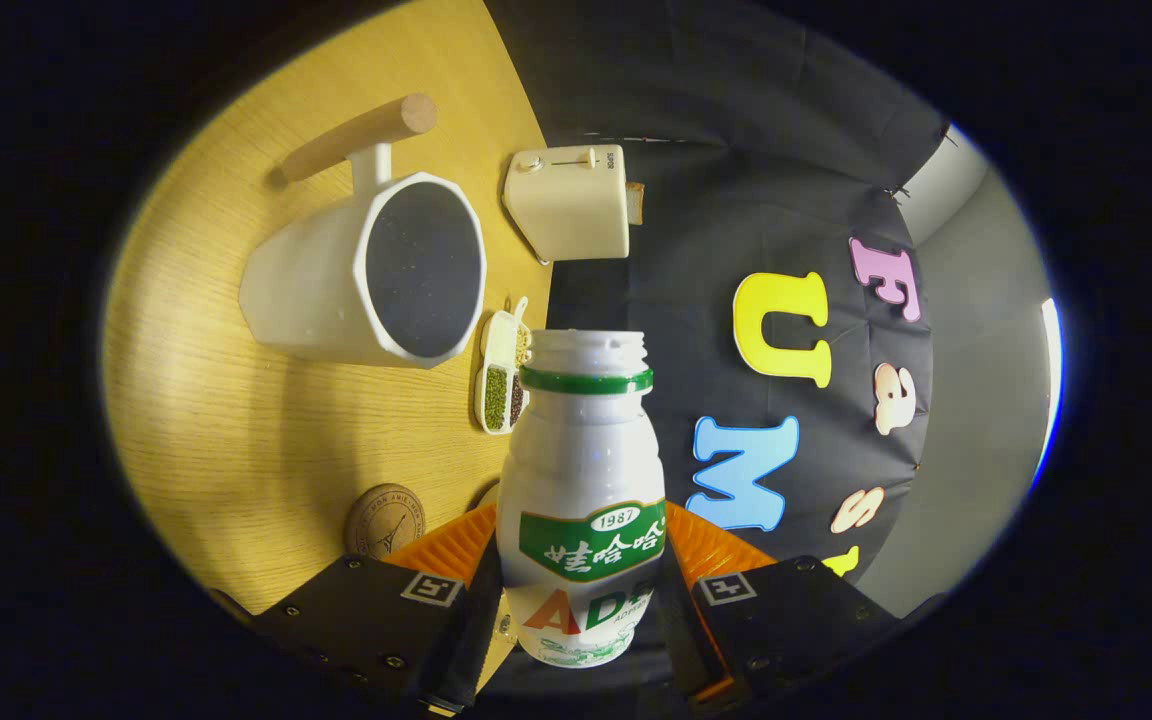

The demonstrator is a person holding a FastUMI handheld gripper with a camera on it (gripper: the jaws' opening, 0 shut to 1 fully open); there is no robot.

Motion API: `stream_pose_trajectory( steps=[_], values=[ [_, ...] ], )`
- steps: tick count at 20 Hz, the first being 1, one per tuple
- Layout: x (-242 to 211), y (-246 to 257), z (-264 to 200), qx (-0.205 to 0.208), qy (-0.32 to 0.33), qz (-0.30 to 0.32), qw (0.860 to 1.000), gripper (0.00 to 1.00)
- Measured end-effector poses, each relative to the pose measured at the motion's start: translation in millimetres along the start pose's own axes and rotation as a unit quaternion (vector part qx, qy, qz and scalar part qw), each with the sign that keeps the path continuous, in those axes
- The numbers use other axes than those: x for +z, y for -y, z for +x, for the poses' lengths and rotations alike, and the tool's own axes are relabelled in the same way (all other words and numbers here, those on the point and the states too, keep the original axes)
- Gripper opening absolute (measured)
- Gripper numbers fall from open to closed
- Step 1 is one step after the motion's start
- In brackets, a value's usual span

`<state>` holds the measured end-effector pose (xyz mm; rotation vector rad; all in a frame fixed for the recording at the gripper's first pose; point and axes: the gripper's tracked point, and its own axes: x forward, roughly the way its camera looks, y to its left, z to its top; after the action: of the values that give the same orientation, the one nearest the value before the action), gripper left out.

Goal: Take the bottle from table, then pour the juice into the cup, finally place the bottle on the coaster

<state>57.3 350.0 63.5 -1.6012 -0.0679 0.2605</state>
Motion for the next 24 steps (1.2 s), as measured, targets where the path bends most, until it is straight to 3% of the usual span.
stream_pose_trajectory(
  steps=[24],
  values=[
    [9.4,17.0,4.9,-0.024,-0.001,-0.074,0.997,0.71]
  ],
)
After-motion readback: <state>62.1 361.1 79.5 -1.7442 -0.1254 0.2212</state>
